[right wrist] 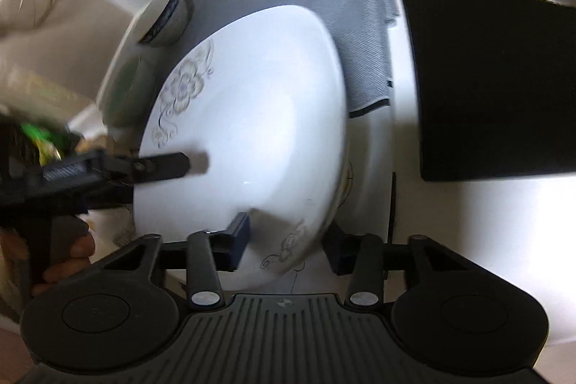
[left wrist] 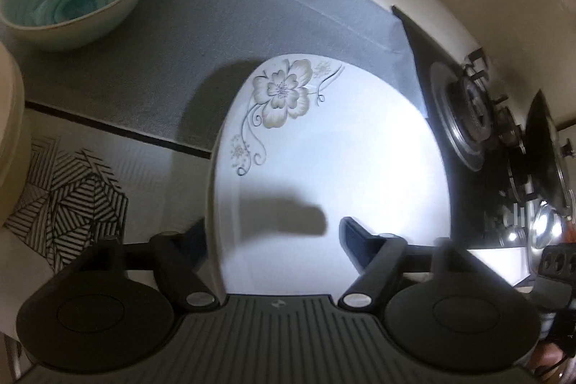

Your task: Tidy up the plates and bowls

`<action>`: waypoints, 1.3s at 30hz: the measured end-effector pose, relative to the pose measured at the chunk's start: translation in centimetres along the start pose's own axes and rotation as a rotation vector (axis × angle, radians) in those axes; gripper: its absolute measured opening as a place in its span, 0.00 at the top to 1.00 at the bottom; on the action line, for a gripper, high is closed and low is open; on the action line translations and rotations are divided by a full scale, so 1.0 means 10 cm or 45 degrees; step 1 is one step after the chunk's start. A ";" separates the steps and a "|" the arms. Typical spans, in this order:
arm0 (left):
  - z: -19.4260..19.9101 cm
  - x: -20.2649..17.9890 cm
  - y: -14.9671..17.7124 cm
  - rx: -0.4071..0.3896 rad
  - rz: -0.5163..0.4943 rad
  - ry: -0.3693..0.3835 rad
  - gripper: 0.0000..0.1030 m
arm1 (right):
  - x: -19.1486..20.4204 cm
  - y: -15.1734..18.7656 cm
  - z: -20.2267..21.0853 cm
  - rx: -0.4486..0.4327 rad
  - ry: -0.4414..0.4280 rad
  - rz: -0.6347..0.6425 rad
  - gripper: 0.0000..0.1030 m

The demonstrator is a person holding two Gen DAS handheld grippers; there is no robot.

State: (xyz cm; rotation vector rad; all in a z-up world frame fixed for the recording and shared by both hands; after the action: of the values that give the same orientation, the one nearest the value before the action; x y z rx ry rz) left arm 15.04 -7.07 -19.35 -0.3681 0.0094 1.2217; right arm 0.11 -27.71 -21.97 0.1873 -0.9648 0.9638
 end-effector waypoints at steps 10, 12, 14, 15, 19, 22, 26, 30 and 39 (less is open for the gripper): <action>-0.04 0.03 -0.24 -0.029 0.045 -0.015 0.31 | -0.01 -0.09 0.00 -0.051 -0.022 -0.055 0.63; -0.05 0.02 -0.35 -0.055 0.051 -0.018 0.31 | 0.02 -0.16 -0.02 -0.070 -0.023 -0.050 0.63; -0.10 0.01 -0.46 -0.068 0.050 -0.024 0.31 | 0.03 -0.26 -0.04 -0.081 -0.028 -0.047 0.63; -0.12 0.00 -0.51 -0.071 0.048 -0.027 0.31 | 0.02 -0.30 -0.06 -0.088 -0.023 -0.047 0.63; -0.20 -0.07 -0.72 -0.112 0.035 -0.035 0.31 | -0.05 -0.50 -0.11 -0.121 -0.015 -0.067 0.63; -0.26 -0.11 -0.88 -0.133 0.048 -0.036 0.31 | -0.11 -0.65 -0.15 -0.150 -0.013 -0.072 0.63; -0.33 -0.18 -1.06 -0.159 0.072 -0.039 0.31 | -0.15 -0.85 -0.18 -0.193 -0.008 -0.057 0.63; -0.35 -0.23 -1.09 -0.165 0.067 -0.034 0.23 | -0.17 -0.98 -0.20 -0.211 0.009 -0.049 0.61; 0.26 -0.02 -0.60 -0.270 -0.010 -0.056 0.00 | 0.29 -0.73 0.10 -0.162 0.139 0.208 0.32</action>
State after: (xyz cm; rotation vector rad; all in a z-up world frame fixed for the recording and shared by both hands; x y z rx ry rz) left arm 19.98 -8.25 -15.30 -0.5250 -0.1603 1.2258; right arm 5.70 -30.83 -17.23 -0.0519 -0.9480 1.0473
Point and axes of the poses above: each gripper's, at about its wrist camera, not at the fingertips, and z roughly against the way its jaws point, x to its left, y to its underside, the point moved 7 cm from there along -z, roughly the way its jaws point, and after that the axes turned 14 degrees about -y, right-handed, at the moved point
